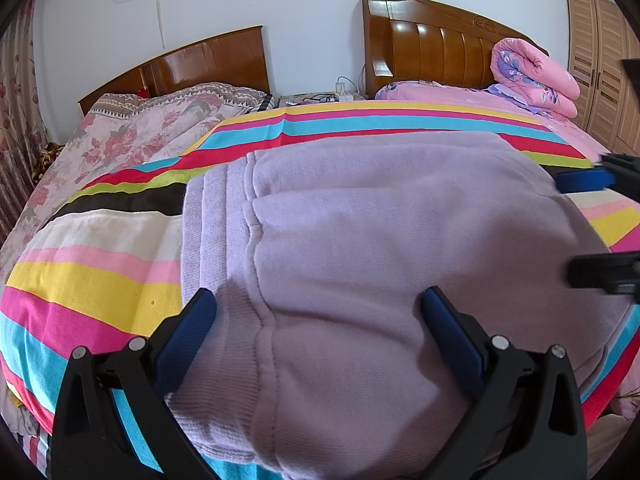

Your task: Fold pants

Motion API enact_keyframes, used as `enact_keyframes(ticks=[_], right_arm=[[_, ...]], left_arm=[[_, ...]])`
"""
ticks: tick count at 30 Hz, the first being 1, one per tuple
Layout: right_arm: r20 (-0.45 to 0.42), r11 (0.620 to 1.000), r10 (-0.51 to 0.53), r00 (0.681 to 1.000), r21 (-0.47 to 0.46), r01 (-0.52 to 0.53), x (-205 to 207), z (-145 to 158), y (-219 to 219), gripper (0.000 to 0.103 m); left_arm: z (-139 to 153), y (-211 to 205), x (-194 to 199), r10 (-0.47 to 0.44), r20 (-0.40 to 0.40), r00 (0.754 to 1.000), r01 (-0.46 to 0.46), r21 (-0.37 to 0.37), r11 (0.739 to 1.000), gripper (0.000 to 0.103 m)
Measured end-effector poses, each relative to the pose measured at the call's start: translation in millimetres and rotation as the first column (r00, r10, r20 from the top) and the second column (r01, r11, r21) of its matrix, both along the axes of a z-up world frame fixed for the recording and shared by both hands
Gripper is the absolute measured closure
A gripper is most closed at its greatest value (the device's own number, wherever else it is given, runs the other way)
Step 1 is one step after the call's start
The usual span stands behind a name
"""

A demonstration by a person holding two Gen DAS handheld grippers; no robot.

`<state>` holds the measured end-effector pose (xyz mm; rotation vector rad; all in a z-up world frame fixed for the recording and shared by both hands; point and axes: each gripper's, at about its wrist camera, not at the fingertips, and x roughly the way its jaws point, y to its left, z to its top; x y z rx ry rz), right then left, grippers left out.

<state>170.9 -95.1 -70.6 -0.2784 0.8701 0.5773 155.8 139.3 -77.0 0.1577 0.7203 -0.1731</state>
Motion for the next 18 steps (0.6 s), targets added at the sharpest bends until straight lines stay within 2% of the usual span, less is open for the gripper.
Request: enact_keyframes(ticks=[2, 3, 5, 6, 7, 10, 14, 16, 17, 18], right_arm=[[0.009, 0.996, -0.005, 1.000, 0.086, 0.004, -14.7, 9.1, -5.7, 0.004], [-0.006, 0.996, -0.008, 1.000, 0.093, 0.008, -23.5, 7.6, -5.4, 0.004], [-0.014, 1.000, -0.016, 1.000, -0.019, 0.015, -34.8, -10.4, 4.1, 0.004], [0.010, 0.999, -0.022, 1.000, -0.031, 0.022, -40.5, -13.7, 4.3, 0.004], [0.030, 0.999, -0.041, 0.999, -0.011, 0.041, -47.5, -14.4, 2.1, 0.004], [0.010, 0.996, -0.085, 0.996, 0.040, 0.085, -58.3, -9.4, -9.3, 0.004], [0.045, 0.991, -0.126, 0.991, 0.045, 0.124, -68.8, -17.2, -11.9, 0.004], [0.072, 0.988, -0.154, 0.985, 0.032, 0.152, -73.5, -19.8, -7.0, 0.004], [0.074, 0.986, -0.168, 0.983, 0.028, 0.167, -75.8, -19.3, -6.6, 0.004], [0.072, 0.985, -0.173, 0.982, 0.027, 0.171, -79.7, -17.0, -8.8, 0.004]], left_arm=[[-0.2, 0.3, -0.1, -0.001, 0.000, 1.000, 0.001, 0.000, 1.000, 0.001], [-0.2, 0.4, 0.0, -0.001, 0.000, 1.000, 0.001, 0.000, 1.000, 0.001], [-0.1, -0.6, 0.2, 0.000, 0.002, 1.000, 0.000, 0.003, 1.000, 0.001], [-0.1, -1.1, 0.5, 0.001, 0.001, 1.000, -0.001, 0.002, 1.000, 0.001], [-0.4, -1.7, 0.2, 0.001, 0.002, 1.000, -0.001, 0.003, 1.000, 0.001], [-0.4, -2.4, 0.1, 0.002, 0.003, 1.000, -0.002, 0.004, 1.000, 0.001], [0.4, -4.7, -0.2, 0.007, 0.003, 1.000, -0.007, 0.014, 1.000, 0.001], [11.5, -12.0, -2.5, 0.059, -0.019, 0.998, -0.058, 0.044, 0.997, 0.001], [19.9, -15.4, -4.0, 0.073, -0.021, 0.997, -0.072, 0.029, 0.997, 0.001], [37.7, -21.9, -7.8, 0.044, 0.005, 0.999, -0.044, -0.020, 0.999, 0.001]])
